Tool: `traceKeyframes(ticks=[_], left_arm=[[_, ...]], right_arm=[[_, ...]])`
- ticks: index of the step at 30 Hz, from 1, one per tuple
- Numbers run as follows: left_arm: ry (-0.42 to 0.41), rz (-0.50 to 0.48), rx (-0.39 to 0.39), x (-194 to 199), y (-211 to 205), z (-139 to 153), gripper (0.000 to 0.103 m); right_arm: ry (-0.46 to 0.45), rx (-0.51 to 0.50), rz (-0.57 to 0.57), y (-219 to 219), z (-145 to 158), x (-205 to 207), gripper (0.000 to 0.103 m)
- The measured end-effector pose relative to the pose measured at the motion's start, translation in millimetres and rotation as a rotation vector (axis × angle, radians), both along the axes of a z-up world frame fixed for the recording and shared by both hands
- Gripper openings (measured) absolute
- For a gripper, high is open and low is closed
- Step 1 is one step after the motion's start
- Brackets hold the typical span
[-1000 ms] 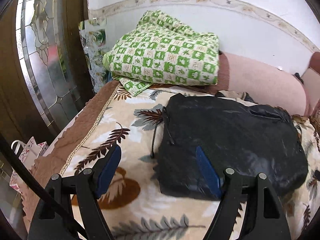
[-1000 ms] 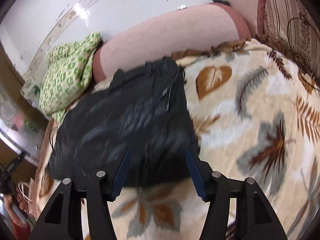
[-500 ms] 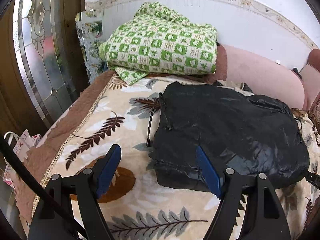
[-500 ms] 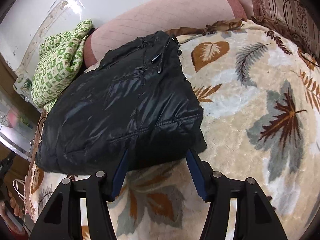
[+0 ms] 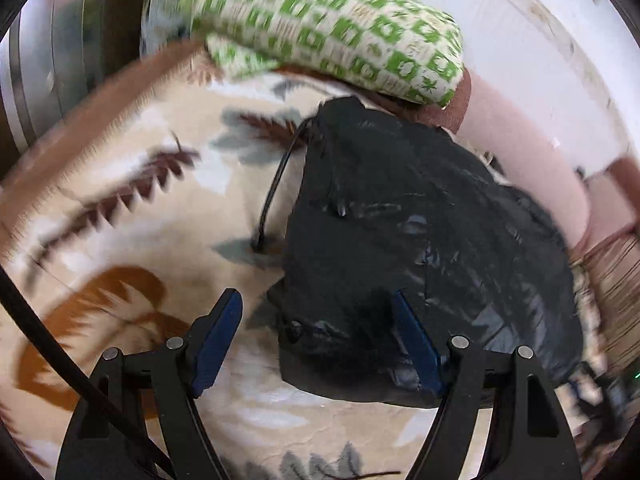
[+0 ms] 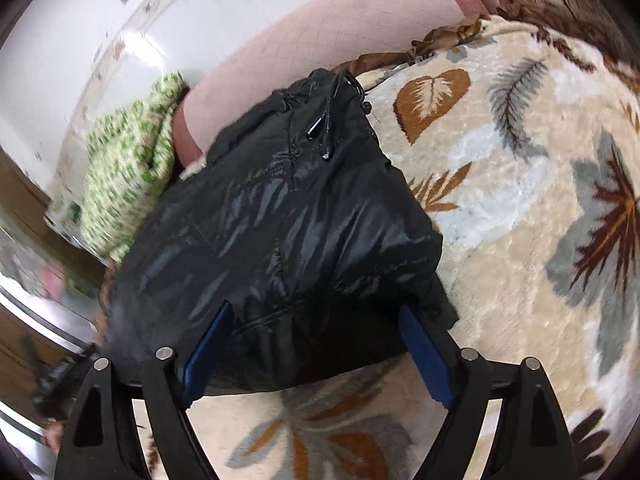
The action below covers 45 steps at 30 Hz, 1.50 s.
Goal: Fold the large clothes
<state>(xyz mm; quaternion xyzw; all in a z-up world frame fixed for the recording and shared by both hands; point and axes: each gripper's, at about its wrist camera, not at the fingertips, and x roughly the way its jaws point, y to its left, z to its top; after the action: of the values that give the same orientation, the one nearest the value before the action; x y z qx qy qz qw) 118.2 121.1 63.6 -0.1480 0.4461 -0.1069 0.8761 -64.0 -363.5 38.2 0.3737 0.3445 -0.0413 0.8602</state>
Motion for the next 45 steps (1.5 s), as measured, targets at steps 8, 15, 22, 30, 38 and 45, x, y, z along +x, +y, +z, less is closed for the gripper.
traceKeyframes(ticks=[8, 15, 22, 30, 38, 45], left_arm=[[0.135, -0.108, -0.352, 0, 11, -39, 0.080], [0.116, -0.174, -0.415, 8, -5, -45, 0.095], [0.132, -0.191, -0.542, 30, -4, -52, 0.096], [0.121, -0.186, -0.516, 44, -9, -53, 0.097], [0.137, -0.130, -0.479, 60, -38, -56, 0.089], [0.168, -0.072, -0.372, 49, -45, -30, 0.031]], right_arm=[[0.009, 0.149, 0.045, 21, -27, -4, 0.092], [-0.009, 0.181, 0.005, 25, -35, 20, 0.098], [-0.066, 0.276, -0.109, 18, -37, 35, 0.103], [-0.052, 0.156, -0.173, 23, -36, 71, 0.103], [-0.015, 0.229, -0.137, 12, -35, 94, 0.076], [-0.030, 0.183, -0.053, 19, -1, 85, 0.031]])
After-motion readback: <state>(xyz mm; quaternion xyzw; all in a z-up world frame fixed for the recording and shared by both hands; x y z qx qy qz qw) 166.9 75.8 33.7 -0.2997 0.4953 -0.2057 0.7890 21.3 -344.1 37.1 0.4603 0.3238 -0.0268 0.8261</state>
